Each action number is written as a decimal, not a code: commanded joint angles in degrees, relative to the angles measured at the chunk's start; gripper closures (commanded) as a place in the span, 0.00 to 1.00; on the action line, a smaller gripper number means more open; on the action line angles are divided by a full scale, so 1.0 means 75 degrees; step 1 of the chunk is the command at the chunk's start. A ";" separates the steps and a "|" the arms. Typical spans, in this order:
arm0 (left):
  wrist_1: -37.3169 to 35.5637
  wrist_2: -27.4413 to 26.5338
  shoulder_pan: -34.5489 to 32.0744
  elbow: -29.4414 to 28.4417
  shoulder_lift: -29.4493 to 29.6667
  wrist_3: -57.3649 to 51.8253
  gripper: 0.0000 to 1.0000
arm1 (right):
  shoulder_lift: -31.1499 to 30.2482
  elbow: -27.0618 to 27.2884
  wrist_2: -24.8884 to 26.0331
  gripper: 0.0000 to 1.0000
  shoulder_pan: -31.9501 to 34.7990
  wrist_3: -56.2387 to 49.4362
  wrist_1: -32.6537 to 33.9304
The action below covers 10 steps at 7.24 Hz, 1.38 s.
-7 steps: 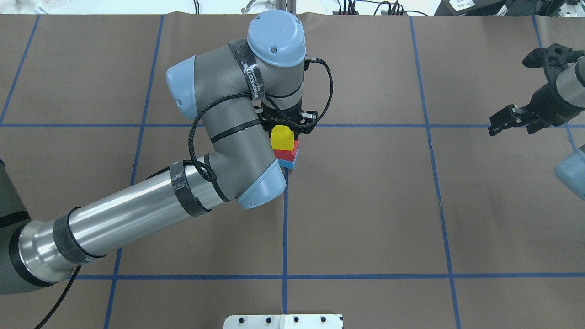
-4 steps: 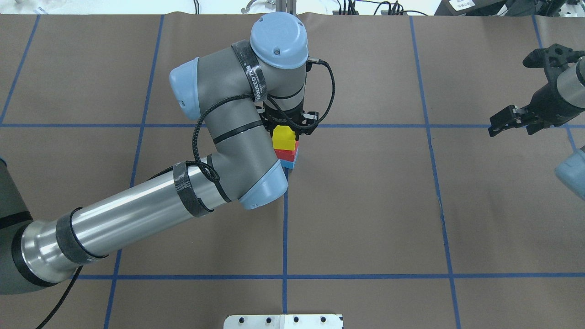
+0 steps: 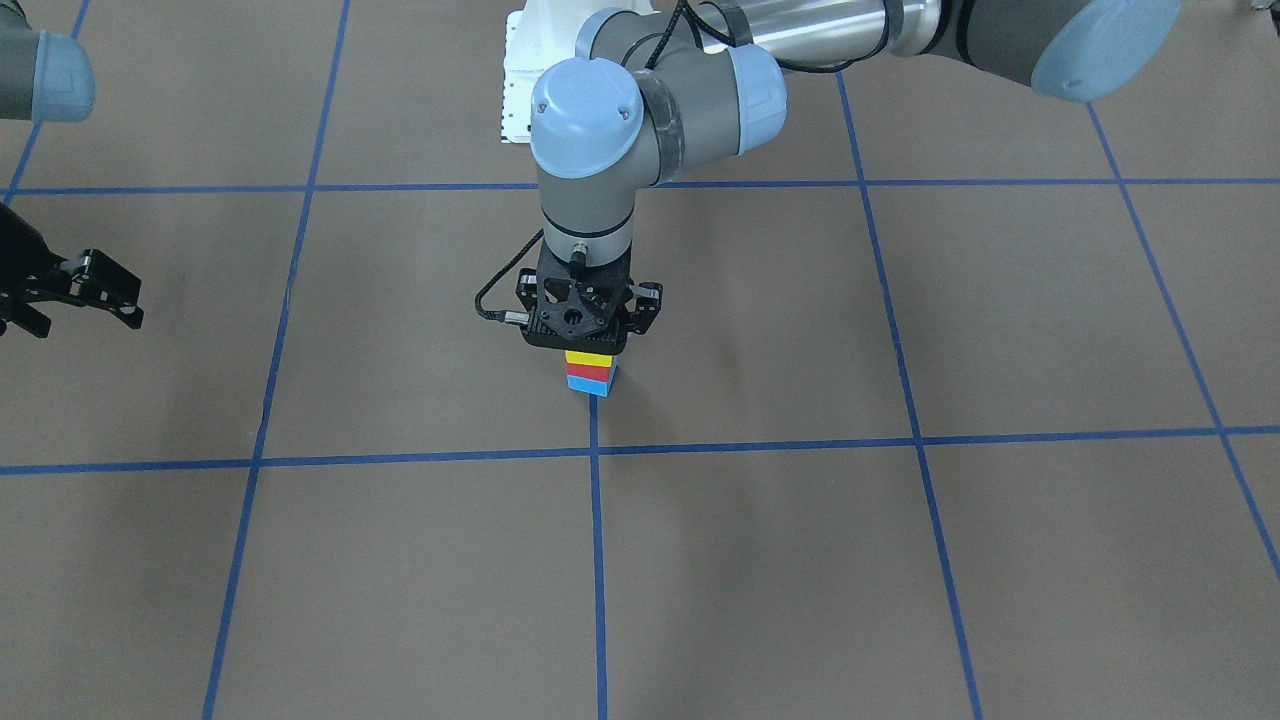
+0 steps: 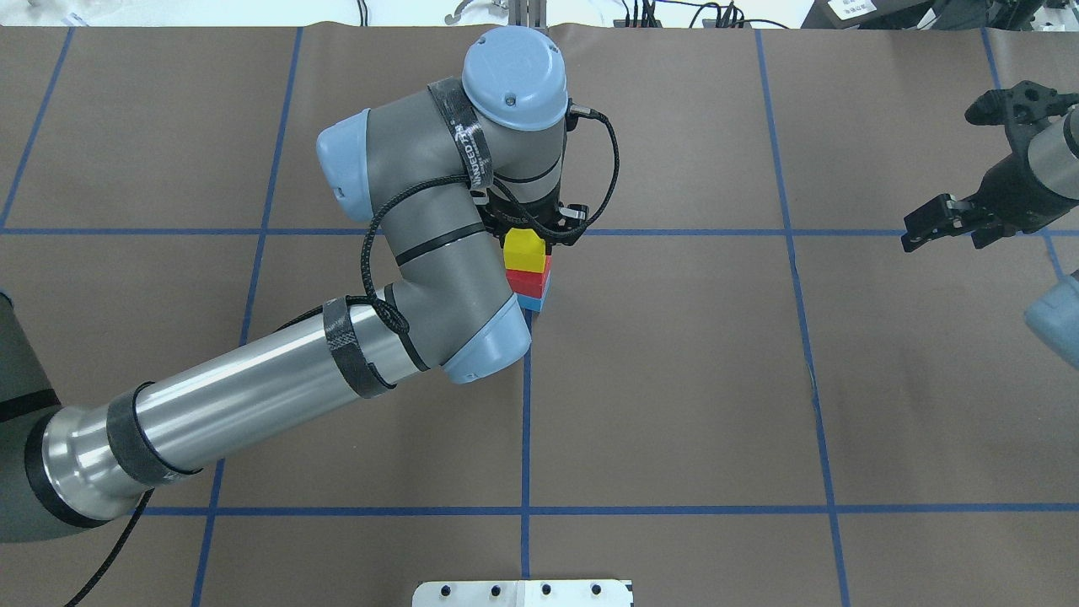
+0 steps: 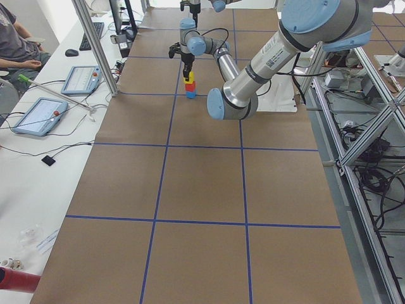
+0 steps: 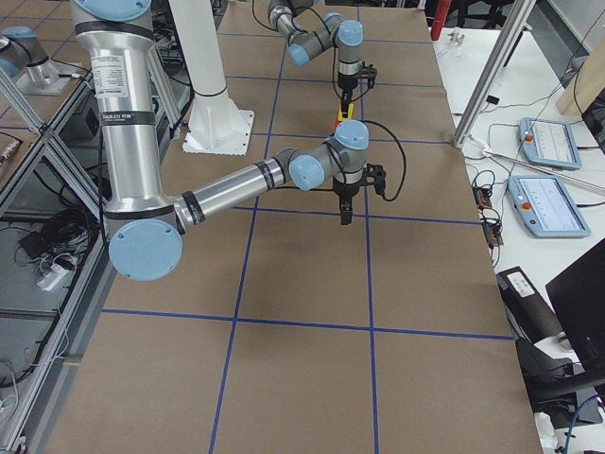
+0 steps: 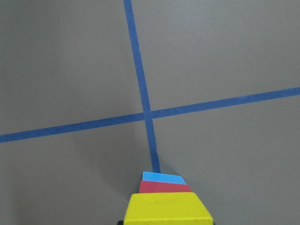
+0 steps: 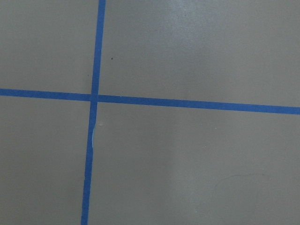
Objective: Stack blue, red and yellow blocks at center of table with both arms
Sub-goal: 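Lower the yellow cube onto the red cube with the left gripper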
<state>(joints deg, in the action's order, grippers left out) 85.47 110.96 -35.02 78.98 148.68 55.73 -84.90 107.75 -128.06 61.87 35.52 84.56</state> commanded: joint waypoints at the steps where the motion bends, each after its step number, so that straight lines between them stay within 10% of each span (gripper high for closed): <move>1: 0.0018 -0.0006 0.0017 -0.0007 -0.0019 -0.0024 1.00 | 0.0000 0.0012 0.0000 0.00 0.0000 0.0021 -0.0002; 10: 0.0030 -0.0006 0.0075 -0.0007 -0.0042 -0.0165 1.00 | -0.0024 0.0106 -0.0012 0.00 0.0000 0.0056 -0.0002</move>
<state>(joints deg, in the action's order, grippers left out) 85.69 110.92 -34.72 78.93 148.38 54.50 -84.99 108.40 -128.12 61.88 35.95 84.55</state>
